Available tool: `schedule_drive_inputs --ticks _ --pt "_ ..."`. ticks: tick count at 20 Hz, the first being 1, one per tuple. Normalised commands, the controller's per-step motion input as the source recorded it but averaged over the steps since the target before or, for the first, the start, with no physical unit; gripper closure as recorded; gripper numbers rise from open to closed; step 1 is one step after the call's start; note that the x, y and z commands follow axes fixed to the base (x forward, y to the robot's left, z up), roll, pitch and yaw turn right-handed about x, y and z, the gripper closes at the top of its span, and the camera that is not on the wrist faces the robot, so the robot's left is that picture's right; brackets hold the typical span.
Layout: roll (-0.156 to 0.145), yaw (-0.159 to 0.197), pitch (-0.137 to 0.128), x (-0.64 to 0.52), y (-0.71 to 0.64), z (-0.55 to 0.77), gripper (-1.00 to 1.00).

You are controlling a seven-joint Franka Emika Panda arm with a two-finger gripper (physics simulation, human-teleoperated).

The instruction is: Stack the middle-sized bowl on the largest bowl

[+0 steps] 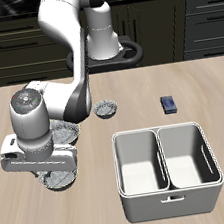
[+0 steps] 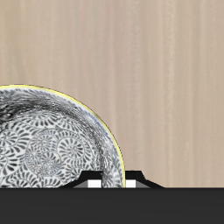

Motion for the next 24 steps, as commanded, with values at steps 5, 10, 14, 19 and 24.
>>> schedule_drive_inputs --ticks 5,10,14,19,24 --pt "0.015 -0.009 -0.015 -0.01 0.12 0.13 1.00" --pt "0.007 -0.002 -0.040 -0.08 0.16 0.27 1.00" --pt "0.010 0.016 -0.040 -0.13 0.13 0.33 1.00" --pt "0.020 -0.008 -0.073 -0.25 0.08 0.54 1.00" --pt "0.015 -0.018 -0.053 -0.26 0.01 0.42 1.00"
